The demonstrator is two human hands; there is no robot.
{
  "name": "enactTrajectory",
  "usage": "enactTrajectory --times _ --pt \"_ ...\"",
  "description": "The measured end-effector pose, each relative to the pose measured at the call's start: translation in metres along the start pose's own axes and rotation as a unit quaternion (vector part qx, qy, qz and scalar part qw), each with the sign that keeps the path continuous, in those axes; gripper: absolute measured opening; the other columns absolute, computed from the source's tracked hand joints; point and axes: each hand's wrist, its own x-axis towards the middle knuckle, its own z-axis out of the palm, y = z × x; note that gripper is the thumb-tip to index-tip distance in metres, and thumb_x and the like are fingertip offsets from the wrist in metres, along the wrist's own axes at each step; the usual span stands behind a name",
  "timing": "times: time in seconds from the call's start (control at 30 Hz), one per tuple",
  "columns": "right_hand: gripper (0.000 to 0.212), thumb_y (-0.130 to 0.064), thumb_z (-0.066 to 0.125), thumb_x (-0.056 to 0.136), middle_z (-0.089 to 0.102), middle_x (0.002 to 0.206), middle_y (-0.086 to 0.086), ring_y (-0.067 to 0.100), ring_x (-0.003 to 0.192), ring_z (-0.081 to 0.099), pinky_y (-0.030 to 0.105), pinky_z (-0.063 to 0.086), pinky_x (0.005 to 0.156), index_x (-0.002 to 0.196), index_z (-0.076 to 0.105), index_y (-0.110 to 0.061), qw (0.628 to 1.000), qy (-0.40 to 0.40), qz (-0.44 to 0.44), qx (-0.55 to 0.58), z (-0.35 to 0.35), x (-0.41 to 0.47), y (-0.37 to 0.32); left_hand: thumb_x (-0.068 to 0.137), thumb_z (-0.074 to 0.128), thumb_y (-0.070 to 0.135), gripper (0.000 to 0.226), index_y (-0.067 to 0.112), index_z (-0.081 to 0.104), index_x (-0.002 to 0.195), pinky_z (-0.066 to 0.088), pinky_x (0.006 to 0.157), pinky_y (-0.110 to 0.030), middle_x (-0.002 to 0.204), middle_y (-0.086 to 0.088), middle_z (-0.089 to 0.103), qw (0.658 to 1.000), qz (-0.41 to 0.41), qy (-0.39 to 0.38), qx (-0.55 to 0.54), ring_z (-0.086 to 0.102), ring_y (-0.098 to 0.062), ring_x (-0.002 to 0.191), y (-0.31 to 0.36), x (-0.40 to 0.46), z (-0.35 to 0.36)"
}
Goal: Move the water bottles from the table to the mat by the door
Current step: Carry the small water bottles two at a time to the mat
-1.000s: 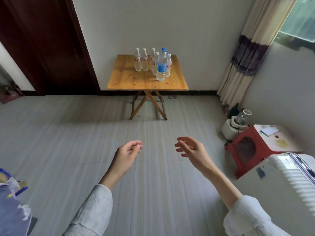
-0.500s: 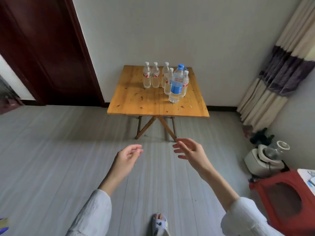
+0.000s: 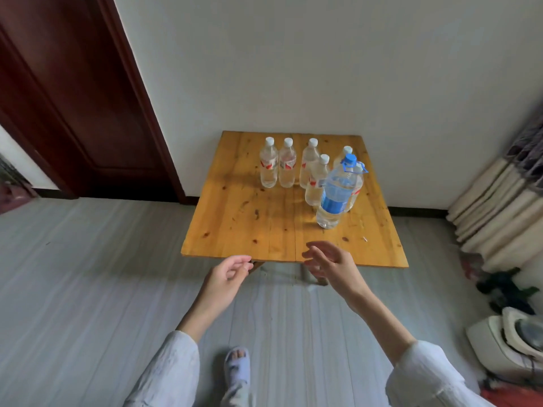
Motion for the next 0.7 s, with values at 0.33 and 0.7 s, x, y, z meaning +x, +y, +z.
enactTrajectory --times 0.33,0.7 --pt "0.021 -0.024 0.048 0.092 0.068 0.093 0.0 0.012 0.085 0.066 0.033 0.054 0.077 0.108 0.058 -0.016 0.997 0.068 0.02 -0.006 0.034 0.214 -0.024 0.092 0.047 0.022 0.02 0.02 0.056 0.11 0.045 0.092 -0.03 0.113 -0.004 0.062 1.0 0.001 -0.026 -0.001 0.058 -0.013 0.104 0.01 0.236 -0.052" --pt "0.026 -0.022 0.052 0.09 0.065 0.107 0.002 0.013 0.097 0.062 0.03 0.051 0.086 0.114 0.058 -0.014 0.987 0.154 0.002 -0.043 0.018 0.385 -0.029 0.091 0.05 0.028 0.034 0.015 0.051 0.123 0.037 0.09 -0.019 0.123 0.002 0.056 0.999 -0.002 -0.021 0.035 0.051 -0.008 0.108 0.02 0.415 -0.029"
